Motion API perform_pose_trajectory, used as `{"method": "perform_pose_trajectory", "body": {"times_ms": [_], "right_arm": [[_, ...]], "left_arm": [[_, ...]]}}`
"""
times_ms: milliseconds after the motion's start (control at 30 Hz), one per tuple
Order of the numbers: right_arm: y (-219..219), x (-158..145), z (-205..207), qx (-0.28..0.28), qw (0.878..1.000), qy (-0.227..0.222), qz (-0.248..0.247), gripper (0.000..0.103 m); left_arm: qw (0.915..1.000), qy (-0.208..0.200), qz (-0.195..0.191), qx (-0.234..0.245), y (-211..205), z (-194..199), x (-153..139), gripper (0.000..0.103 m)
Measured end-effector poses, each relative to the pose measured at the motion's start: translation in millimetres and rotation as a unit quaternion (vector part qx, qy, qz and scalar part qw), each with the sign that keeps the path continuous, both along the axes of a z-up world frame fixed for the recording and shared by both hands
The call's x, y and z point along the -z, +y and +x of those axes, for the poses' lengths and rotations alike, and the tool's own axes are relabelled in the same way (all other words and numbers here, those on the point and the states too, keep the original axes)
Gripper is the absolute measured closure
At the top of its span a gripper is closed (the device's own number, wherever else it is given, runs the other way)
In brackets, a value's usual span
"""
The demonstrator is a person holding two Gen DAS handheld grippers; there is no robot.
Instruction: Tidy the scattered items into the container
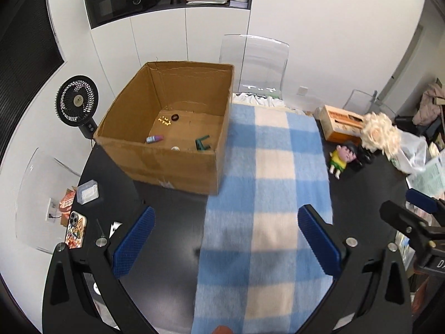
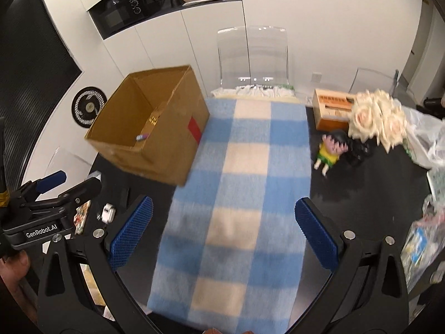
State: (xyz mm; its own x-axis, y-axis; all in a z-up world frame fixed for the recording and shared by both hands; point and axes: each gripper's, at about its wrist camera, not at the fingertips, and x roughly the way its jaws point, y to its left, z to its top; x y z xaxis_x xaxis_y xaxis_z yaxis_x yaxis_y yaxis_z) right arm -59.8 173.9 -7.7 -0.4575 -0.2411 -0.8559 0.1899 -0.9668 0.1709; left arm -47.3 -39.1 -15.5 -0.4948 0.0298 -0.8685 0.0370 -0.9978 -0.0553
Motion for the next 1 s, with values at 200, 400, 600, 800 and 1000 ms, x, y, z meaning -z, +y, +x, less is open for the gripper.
{"method": "perform_pose_trajectory", "body": {"times_ms": [200,400,600,800,1000], "right_arm": [[11.8,-3.1,44.9,0.014,1.000,-0.015,-0.001,0.000],[20.8,-9.3,72.6,0.022,0.999,-0.030,0.005,0.000],[18.2,-19.2,85.8,0.023,0.999,-0.031,0.019,0.000],[17.4,-26.8,86.3,0.032,0.999,-0.024,0.026,0.000],[16.8,-27.8,83.6,0.032,0.999,-0.025,0.032,0.000]], "left_arm": [[0.9998,-0.001,-0.018,0.011,15.7,36.4,-10.8,0.001],[0.9999,-0.001,-0.002,0.015,18.1,53.3,-21.6,0.001],[0.9999,-0.001,-0.004,0.013,20.4,56.2,-26.6,0.001],[0.9997,-0.013,0.010,0.016,20.3,55.8,-25.5,0.001],[0.9992,-0.035,0.011,0.013,21.7,54.1,-21.8,0.001]]}}
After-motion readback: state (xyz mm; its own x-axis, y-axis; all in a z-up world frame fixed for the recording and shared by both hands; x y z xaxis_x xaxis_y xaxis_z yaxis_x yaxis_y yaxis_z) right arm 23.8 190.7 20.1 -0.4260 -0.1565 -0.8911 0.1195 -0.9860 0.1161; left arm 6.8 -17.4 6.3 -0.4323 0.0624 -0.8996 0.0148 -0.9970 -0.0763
